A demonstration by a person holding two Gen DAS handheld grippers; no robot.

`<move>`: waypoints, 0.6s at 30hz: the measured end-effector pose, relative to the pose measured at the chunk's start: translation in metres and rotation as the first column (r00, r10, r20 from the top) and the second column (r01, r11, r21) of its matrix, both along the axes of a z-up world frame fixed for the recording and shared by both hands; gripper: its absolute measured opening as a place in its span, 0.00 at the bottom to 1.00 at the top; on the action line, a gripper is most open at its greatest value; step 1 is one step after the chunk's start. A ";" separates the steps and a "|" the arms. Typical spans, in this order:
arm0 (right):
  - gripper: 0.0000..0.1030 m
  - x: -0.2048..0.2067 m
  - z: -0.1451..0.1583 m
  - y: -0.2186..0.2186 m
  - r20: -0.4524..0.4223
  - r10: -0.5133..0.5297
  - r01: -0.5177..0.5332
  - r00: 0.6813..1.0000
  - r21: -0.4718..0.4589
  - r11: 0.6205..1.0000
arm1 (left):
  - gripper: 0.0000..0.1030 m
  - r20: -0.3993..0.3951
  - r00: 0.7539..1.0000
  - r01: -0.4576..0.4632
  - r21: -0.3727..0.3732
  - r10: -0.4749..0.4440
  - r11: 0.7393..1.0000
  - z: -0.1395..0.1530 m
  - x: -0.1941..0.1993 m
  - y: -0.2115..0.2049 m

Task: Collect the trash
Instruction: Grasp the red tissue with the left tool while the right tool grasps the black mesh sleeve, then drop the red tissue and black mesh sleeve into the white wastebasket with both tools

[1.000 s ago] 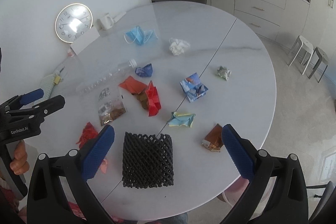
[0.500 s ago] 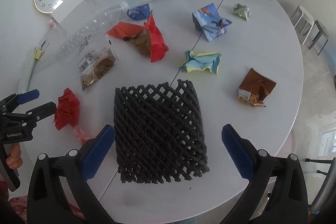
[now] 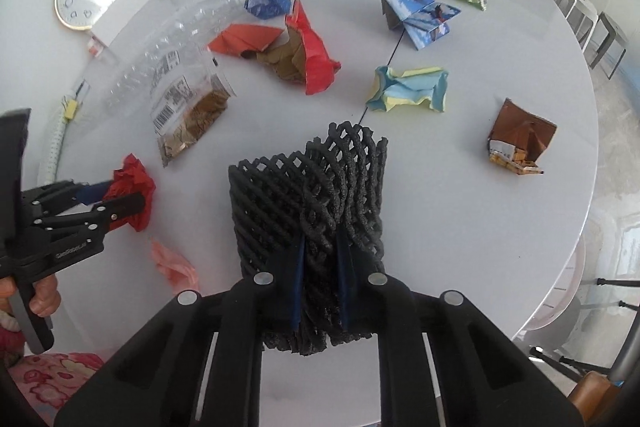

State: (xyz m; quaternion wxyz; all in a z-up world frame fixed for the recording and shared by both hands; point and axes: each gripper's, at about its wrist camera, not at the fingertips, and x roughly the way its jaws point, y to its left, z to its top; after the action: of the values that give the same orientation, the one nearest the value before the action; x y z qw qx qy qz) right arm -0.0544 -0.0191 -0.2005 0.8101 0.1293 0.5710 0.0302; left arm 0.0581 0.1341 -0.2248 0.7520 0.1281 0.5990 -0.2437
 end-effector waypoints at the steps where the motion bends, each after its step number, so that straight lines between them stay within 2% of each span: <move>1: 0.14 -0.001 0.004 -0.003 0.009 -0.013 0.013 1.000 0.014 1.000 | 0.28 0.006 1.000 0.003 -0.001 -0.003 1.000 -0.002 0.002 0.001; 6: 0.14 -0.011 0.029 -0.029 0.056 -0.078 0.074 0.995 0.064 0.995 | 0.26 0.043 0.999 0.002 -0.008 -0.002 1.000 0.011 0.004 0.009; 11: 0.14 -0.020 0.049 -0.067 0.115 -0.115 0.101 0.987 0.116 0.988 | 0.26 0.116 0.993 -0.013 -0.007 0.014 1.000 0.048 -0.011 0.004; 14: 0.14 -0.033 0.060 -0.107 0.146 -0.150 0.133 0.978 0.118 0.984 | 0.26 0.146 0.989 0.008 -0.017 -0.005 1.000 0.074 -0.027 -0.021; 18: 0.14 -0.060 0.061 -0.182 0.143 -0.209 0.209 0.967 0.011 0.978 | 0.26 0.166 0.984 0.082 -0.063 -0.071 0.995 0.102 -0.063 -0.087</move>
State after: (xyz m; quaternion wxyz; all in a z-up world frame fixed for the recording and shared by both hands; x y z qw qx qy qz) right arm -0.1146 -0.2015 -0.1395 0.8480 0.1847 0.4944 -0.0472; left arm -0.0045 0.0468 -0.1224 0.7926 0.1441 0.5212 -0.2818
